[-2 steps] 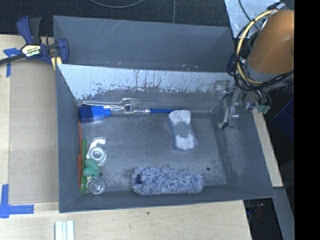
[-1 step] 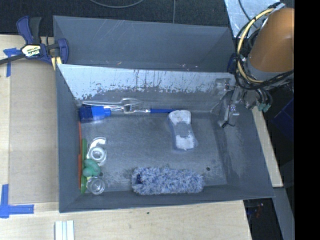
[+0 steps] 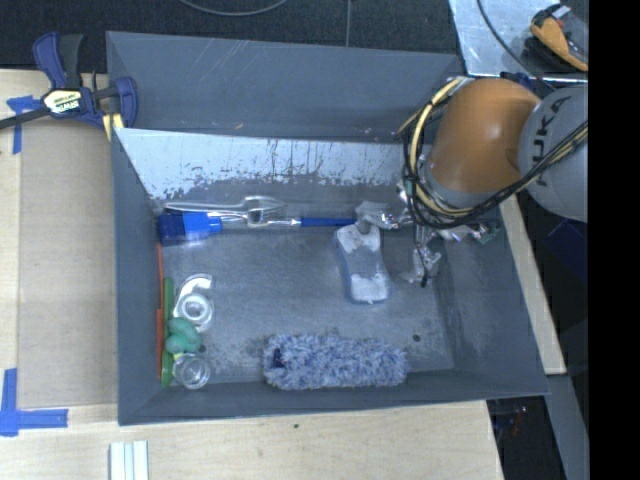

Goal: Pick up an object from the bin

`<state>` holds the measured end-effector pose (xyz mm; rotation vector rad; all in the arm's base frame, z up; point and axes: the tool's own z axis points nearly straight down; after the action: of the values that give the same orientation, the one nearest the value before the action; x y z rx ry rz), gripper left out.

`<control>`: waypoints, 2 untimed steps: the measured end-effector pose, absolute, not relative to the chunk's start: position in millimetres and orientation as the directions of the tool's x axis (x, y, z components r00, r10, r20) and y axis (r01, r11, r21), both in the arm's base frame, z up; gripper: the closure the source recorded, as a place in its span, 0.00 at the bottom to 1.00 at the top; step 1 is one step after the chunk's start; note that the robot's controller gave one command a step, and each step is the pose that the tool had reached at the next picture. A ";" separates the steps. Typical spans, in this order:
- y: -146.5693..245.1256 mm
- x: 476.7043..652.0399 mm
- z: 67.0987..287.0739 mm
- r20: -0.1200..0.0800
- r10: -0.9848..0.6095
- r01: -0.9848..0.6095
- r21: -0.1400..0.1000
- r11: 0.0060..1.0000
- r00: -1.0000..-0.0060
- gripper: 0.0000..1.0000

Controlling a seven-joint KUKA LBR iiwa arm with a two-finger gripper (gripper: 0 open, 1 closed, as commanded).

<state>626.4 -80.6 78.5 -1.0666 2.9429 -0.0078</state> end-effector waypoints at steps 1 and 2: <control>-67.4 608.8 147.3 -0.011 -0.614 -0.614 -0.010 0.789 -0.789 0.00; -22.0 596.2 99.5 -0.009 -0.458 -0.458 -0.001 0.889 -0.889 0.00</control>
Offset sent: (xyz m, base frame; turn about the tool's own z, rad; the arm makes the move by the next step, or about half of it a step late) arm -0.0304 0.0573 0.0215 0.2201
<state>596.2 -22.0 99.5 -0.7378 3.0450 0.0022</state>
